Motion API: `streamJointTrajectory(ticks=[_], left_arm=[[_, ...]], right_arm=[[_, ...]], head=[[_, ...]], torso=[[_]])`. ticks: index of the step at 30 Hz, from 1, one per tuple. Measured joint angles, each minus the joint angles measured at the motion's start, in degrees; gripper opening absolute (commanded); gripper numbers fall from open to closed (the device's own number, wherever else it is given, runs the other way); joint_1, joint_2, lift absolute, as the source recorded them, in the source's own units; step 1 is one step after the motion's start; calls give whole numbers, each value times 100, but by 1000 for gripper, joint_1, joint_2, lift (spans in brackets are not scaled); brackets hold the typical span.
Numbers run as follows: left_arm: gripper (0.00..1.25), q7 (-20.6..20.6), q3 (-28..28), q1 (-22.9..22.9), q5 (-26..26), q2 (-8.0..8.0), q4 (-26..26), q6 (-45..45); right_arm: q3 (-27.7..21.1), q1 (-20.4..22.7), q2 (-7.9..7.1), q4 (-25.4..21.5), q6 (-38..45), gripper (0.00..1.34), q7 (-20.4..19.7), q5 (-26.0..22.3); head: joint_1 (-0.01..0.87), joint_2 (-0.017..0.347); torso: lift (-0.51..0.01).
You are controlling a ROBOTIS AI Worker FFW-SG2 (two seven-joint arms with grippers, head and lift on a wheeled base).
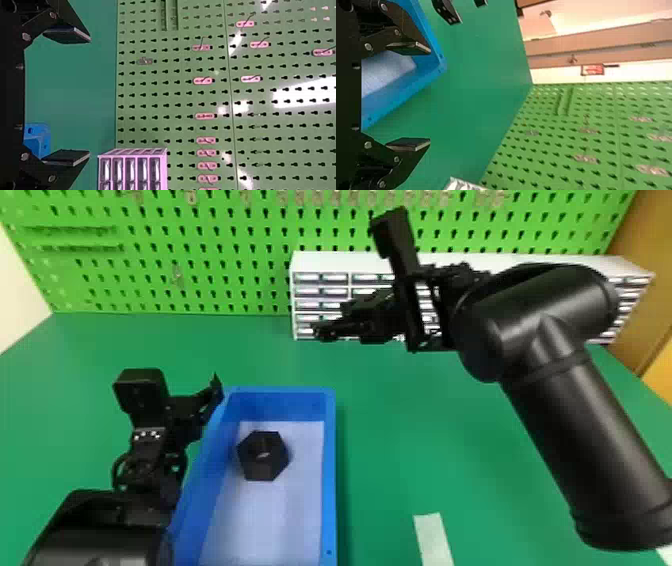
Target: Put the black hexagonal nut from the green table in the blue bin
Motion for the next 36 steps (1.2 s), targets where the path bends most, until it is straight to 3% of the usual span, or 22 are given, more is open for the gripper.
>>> streamJointTrajectory(ticks=[7,24,36], left_arm=[[1002,0,9,16,0,-1,-11,1],[1002,0,20,27,0,0,-35,9],[1002,0,22,27,-8,0,-55,26]], right_arm=[[-452,185,30,-138,-348,882,-228,66],[-1293,853,131,-470,-1283,882,-1605,-268],[-1547,1311,163,-515,-1936,882,-2326,-118]], head=[[686,51],[686,51],[686,51]], torso=[[-96],[-96],[-96]])
